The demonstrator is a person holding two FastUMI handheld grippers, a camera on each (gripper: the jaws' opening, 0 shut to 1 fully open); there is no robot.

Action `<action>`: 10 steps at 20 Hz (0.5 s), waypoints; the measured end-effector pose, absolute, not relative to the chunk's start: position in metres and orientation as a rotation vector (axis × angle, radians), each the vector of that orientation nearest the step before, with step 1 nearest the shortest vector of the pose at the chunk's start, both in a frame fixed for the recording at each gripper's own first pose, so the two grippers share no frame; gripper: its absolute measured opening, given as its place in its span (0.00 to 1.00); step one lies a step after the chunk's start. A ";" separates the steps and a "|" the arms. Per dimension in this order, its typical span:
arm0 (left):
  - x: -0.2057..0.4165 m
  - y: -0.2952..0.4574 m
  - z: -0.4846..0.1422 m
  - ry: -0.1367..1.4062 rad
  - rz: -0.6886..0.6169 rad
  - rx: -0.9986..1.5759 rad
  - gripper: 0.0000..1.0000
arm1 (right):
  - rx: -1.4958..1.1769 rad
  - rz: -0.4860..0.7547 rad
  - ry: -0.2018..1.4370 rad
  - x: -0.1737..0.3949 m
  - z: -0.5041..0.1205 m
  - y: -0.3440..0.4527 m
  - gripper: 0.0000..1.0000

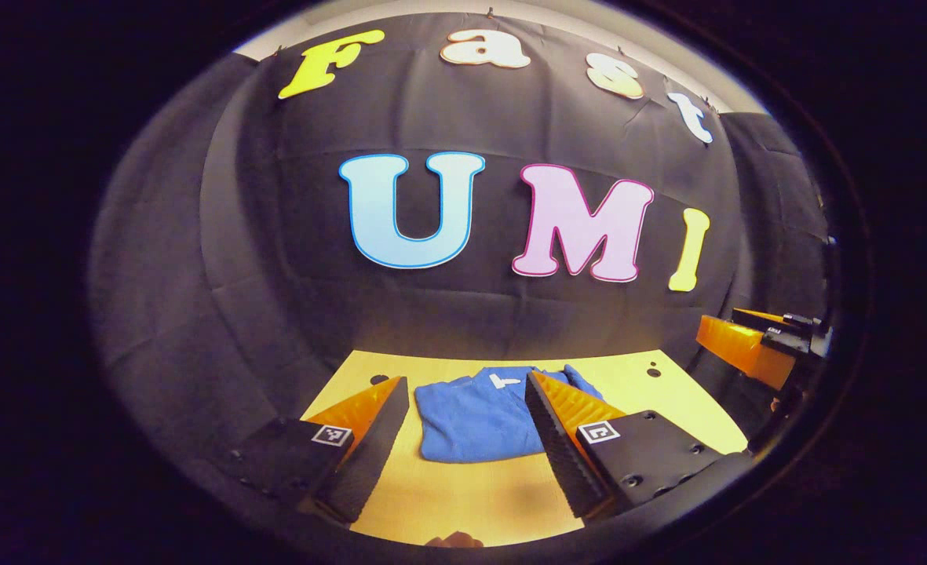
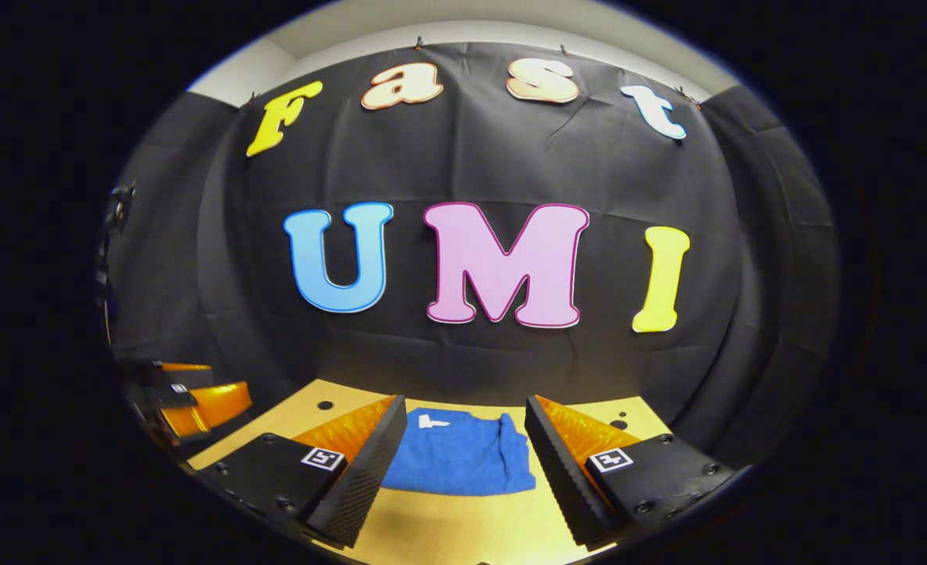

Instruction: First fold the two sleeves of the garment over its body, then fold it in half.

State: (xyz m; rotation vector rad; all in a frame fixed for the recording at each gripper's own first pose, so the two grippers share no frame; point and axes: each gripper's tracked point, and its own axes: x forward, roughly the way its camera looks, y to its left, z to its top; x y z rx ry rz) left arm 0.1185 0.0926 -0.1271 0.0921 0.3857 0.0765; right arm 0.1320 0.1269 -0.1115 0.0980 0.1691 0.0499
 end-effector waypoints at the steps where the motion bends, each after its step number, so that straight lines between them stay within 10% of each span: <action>1: 0.104 0.092 -0.131 0.384 0.084 0.091 0.87 | 0.119 0.045 0.172 0.117 -0.109 0.124 0.96; 10: 0.030 0.086 -0.080 0.180 0.113 0.107 0.85 | 0.048 -0.007 0.040 0.027 -0.079 0.106 0.96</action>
